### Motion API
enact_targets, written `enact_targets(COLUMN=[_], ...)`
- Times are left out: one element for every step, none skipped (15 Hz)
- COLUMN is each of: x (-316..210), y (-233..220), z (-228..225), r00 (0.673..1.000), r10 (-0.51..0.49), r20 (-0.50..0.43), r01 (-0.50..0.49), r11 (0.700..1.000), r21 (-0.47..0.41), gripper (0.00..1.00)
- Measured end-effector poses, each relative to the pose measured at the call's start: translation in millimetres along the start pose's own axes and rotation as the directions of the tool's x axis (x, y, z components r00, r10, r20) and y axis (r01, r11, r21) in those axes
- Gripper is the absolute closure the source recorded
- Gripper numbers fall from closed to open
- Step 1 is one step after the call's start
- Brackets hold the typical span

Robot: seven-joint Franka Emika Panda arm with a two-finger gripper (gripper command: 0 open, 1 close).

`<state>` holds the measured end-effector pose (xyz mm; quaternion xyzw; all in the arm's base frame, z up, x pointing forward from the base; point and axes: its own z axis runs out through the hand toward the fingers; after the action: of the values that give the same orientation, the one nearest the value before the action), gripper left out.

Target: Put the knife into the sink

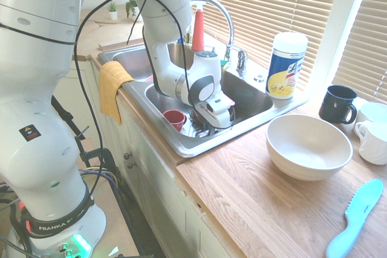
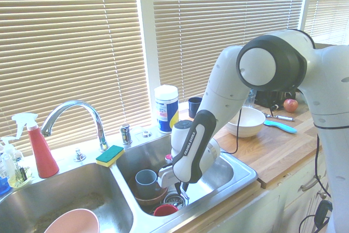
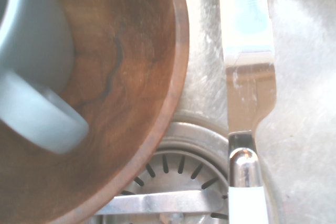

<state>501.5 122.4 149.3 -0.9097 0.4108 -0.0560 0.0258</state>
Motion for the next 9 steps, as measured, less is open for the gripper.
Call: enact_targets(x=[-0.5, -0.6, 0.5, 1.9, 3.2, 4.3, 4.9, 5.3, 6.1], y=[-0.4, -1.2, -1.4, -2.0, -2.7, -3.0, -2.9, -2.9, -3.4], z=[1.8, 3.0, 4.5, 6.0, 7.5, 8.8, 9.9, 10.9, 11.5], r00=[1.0, 1.0, 1.0, 1.0, 1.0, 1.0, 1.0, 1.0, 1.0], r10=[0.002, 0.005, 0.011, 0.013, 0.013, 0.014, 0.013, 0.012, 0.012], r20=[0.002, 0.004, 0.006, 0.008, 0.011, 0.014, 0.017, 0.019, 0.021], r01=[-0.002, -0.005, -0.011, -0.013, -0.013, -0.014, -0.013, -0.012, -0.012], r11=[1.0, 1.0, 1.0, 1.0, 1.0, 1.0, 1.0, 1.0, 1.0], r21=[-0.001, 0.0, 0.0, 0.0, 0.0, -0.001, -0.001, -0.002, -0.002], gripper=[1.0, 0.0, 0.0, 0.0, 0.0, 0.0, 0.0, 0.0, 0.0])
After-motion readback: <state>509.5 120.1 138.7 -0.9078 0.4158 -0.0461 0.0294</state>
